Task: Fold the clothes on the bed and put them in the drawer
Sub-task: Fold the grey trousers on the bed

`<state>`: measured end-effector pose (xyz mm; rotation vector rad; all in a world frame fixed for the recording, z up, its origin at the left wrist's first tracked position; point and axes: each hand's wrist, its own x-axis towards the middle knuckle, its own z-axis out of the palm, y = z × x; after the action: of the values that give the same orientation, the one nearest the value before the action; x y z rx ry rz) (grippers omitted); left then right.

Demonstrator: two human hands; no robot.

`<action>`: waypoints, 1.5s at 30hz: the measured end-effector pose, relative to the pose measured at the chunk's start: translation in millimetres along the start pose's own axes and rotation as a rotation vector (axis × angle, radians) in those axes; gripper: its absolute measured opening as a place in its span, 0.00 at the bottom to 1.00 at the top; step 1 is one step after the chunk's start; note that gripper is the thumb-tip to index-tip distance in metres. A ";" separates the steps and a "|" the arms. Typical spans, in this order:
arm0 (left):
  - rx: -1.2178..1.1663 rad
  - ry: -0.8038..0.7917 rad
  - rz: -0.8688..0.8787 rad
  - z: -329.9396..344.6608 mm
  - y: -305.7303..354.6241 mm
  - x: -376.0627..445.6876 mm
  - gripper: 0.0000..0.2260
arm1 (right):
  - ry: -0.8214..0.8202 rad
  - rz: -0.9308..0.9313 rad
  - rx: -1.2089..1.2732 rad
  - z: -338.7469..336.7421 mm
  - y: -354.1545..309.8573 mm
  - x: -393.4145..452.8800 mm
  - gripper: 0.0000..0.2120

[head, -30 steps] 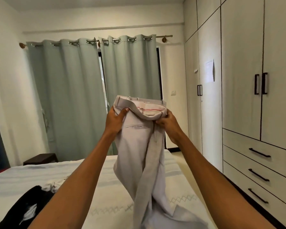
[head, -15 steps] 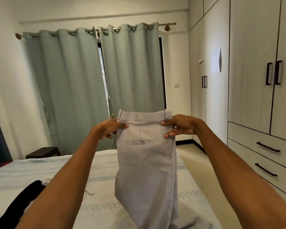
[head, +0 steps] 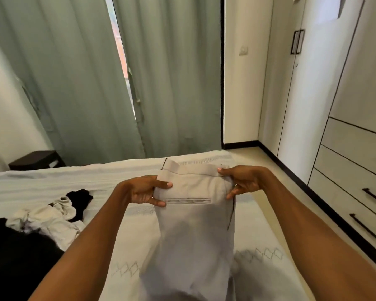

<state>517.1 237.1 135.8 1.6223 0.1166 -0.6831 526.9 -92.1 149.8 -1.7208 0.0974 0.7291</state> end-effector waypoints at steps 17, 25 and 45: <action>-0.231 0.514 0.926 -41.8 383.6 7.4 0.14 | 0.449 -1.003 0.244 -72.2 -405.6 0.6 0.12; -0.160 0.522 1.114 -34.9 509.7 -73.4 0.09 | 0.456 -1.211 0.118 -90.4 -522.5 -100.5 0.10; -0.103 0.438 0.689 62.9 115.6 -45.4 0.16 | 0.543 -0.907 0.168 -4.5 -101.1 -72.6 0.12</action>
<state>509.8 170.7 258.0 1.5546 -0.0901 0.2053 514.6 -89.1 273.7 -1.5368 -0.2352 -0.4055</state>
